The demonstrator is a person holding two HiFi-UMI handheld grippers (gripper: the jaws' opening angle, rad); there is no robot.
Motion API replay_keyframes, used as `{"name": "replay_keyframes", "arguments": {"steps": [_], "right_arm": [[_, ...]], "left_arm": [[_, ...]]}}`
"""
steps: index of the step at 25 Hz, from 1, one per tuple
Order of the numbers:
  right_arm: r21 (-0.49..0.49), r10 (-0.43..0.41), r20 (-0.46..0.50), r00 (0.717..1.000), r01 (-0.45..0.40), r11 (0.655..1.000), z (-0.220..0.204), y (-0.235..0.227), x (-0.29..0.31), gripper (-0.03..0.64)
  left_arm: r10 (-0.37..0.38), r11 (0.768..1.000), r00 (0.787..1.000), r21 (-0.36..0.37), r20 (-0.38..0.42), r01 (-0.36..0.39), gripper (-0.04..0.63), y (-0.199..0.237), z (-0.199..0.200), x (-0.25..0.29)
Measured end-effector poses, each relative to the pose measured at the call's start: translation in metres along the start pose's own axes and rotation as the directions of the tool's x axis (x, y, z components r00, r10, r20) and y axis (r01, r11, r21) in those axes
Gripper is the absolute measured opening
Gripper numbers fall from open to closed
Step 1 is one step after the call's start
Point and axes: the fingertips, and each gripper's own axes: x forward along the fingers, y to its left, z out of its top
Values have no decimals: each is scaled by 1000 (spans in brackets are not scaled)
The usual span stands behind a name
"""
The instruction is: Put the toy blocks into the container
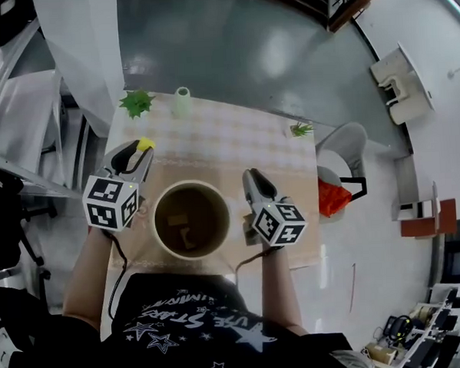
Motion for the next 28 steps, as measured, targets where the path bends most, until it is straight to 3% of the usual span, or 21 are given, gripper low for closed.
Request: {"name": "replay_keyframes", "arguments": {"steps": [9,13,16,22,25,28], "right_arm": [[-14,10,14,1000,-10,1000,-4,13,-21,67],[-22,-1,8,1000,2,1000,-13,13,-32,67],[-37,1,7,1000,-1,999,-15,16,-37,67],[-31,4,20,1000,-3,1000,-18,26,-47,67],[-28,-6,25,1000,6,1000,-18,30,-50,67],[-22,-21,37,999,22,1000,-17,35,-55,67]], "left_arm": [[-183,981,982,73,56,178,141,-66,29,-53],[-297,947,955,133,11,293,141,-104,17,-64],[-339,922,940,181,-49,342,143,-123,1,-66],[-327,921,943,201,-63,333,149,-130,-15,-72],[-304,933,952,189,-44,306,229,-124,-15,-74],[-275,945,961,178,-20,274,241,-111,-13,-78]]}}
